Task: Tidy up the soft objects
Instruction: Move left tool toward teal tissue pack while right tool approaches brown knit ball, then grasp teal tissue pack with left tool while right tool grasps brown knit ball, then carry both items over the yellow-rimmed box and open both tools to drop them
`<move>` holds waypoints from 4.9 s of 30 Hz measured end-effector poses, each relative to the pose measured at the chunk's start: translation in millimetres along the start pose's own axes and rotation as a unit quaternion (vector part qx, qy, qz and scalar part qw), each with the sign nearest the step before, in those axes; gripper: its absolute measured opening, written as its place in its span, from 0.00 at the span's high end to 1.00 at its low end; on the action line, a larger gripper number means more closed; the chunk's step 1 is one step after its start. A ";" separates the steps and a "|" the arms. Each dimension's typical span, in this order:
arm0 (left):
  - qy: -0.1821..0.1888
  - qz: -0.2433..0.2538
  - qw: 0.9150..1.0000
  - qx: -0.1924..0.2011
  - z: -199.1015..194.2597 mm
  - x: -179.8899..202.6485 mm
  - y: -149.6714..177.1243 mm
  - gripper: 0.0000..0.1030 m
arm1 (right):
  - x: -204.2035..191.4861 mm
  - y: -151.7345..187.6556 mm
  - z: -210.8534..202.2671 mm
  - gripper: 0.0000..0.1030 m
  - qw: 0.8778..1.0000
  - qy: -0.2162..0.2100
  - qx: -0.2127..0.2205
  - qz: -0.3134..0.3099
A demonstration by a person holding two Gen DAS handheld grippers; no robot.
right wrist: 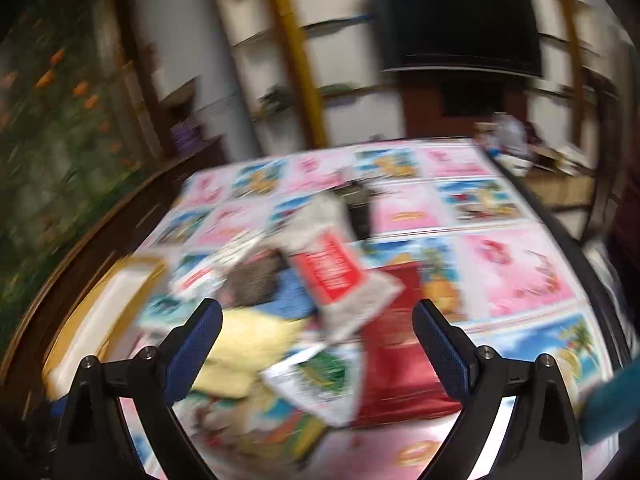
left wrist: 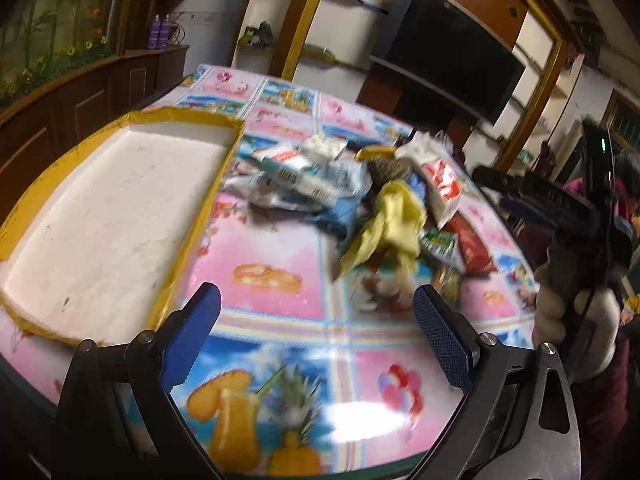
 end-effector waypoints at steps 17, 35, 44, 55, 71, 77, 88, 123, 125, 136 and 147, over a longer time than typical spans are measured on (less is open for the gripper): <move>0.006 0.033 0.999 0.011 -26.5 -21.0 2.1 0.05 | -99.0 53.8 44.0 0.73 0.946 -0.207 -0.211 -0.134; 0.022 0.009 1.000 -0.011 -20.0 -21.4 -10.3 0.05 | -53.6 -41.2 93.1 0.42 0.989 -0.008 -0.091 -0.115; -0.003 0.035 0.999 0.016 2.8 4.0 -54.0 0.05 | -38.6 -27.4 112.7 0.59 0.992 -0.032 -0.097 -0.072; -0.059 0.008 0.993 -0.105 131.2 17.7 -112.1 0.26 | -2.4 -9.3 68.1 0.59 0.996 -0.090 -0.024 0.001; -0.028 0.097 0.989 -0.109 100.2 29.0 -78.9 0.84 | -1.7 -0.8 68.8 0.59 0.995 -0.095 -0.030 0.007; -0.045 0.122 0.985 -0.113 108.8 44.0 -63.1 0.84 | -3.5 0.9 72.2 0.59 0.995 -0.096 -0.036 0.006; -0.068 0.059 0.989 -0.114 150.5 28.2 -81.2 0.83 | 0.6 5.5 79.2 0.57 0.993 -0.109 -0.046 0.018; 0.004 -0.057 0.998 -0.040 41.2 -132.4 -189.6 0.88 | -159.5 -94.6 100.1 0.59 0.972 -0.216 -0.081 -0.045; 0.005 -0.085 0.995 -0.057 60.3 -145.2 -191.7 0.88 | -168.3 -93.3 121.3 0.59 0.970 -0.218 -0.097 -0.038; 0.024 -0.161 0.982 -0.098 114.1 -169.9 -197.1 0.60 | -192.3 -82.5 183.7 0.56 0.971 -0.193 -0.129 -0.052; -0.024 -0.153 0.985 -0.073 85.3 -178.2 -175.0 0.53 | -163.3 -85.1 141.0 0.50 0.978 -0.185 -0.085 -0.049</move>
Point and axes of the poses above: each gripper's, at about its wrist camera, not at the fingertips, and z roughly the way its jaws point, x to its right, y to its underside, the point moved 1 cm from there along z, roughly the way its jaws point, and after that the axes turned 12 degrees about -z, right-handed, at the moved point
